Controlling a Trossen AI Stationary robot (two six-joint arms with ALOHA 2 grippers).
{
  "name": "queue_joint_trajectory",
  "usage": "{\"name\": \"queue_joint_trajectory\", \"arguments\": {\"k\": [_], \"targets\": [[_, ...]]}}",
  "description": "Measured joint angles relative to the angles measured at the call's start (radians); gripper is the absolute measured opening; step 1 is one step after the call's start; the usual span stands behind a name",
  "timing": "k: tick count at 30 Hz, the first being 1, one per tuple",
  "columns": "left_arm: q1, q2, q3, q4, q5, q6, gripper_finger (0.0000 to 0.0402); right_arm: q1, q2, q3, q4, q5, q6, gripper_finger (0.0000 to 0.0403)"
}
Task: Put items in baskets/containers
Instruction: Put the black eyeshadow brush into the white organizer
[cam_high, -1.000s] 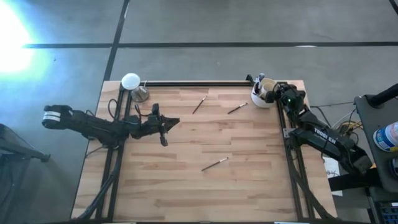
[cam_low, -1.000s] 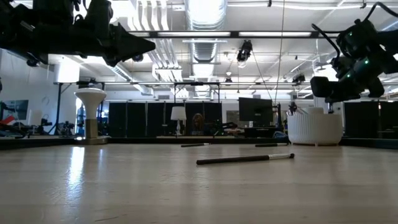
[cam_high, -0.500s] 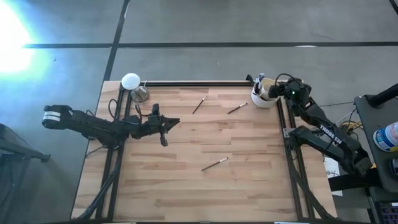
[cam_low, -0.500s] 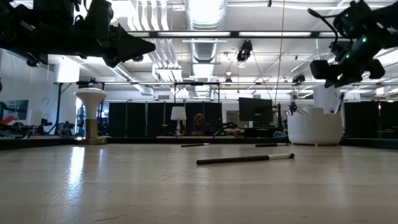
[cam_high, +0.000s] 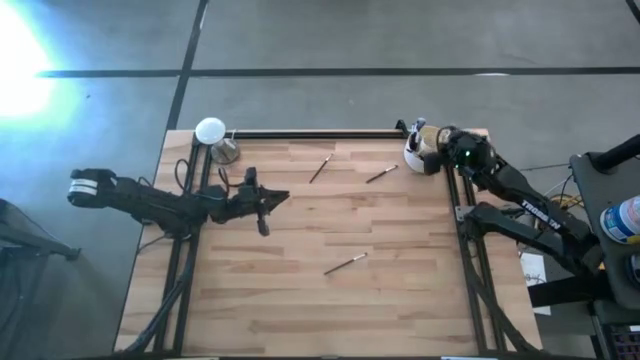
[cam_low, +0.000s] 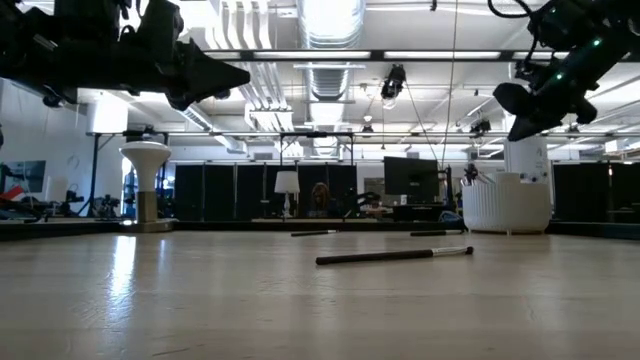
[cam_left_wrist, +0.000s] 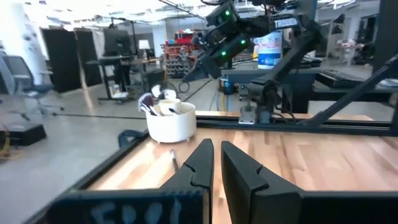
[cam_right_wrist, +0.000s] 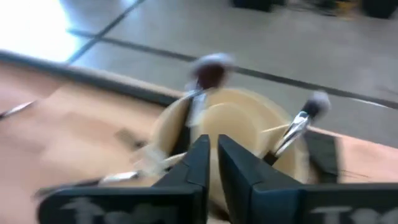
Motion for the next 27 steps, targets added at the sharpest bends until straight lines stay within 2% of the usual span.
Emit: {"name": "queue_joint_trajectory", "arguments": {"k": [6, 9, 13, 17, 20, 27], "targets": [[-0.003, 0.037, 0.033, -0.101, 0.064, -0.018, 0.0022, 0.267, -0.015, -0.074, 0.089, 0.048, 0.031, 0.0009], [-0.019, 0.119, 0.085, -0.168, 0.082, -0.041, 0.0022, 0.407, -0.01, -0.101, 0.167, 0.101, 0.03, 0.0008], [-0.064, 0.289, 0.181, -0.224, 0.082, -0.073, 0.0022, 0.54, -0.004, -0.098, 0.237, 0.227, 0.009, 0.0008], [-0.132, 0.483, 0.279, -0.235, 0.061, -0.129, 0.0023, 0.591, -0.003, -0.077, 0.269, 0.284, 0.001, 0.0008], [-0.175, 0.6, 0.365, -0.289, 0.05, -0.17, 0.0028, 0.595, -0.001, -0.074, 0.288, 0.289, 0.0, 0.0008], [-0.237, 0.743, 0.525, -0.419, 0.038, -0.273, 0.0062, 0.595, 0.0, -0.082, 0.284, 0.289, 0.004, 0.0008]]}}
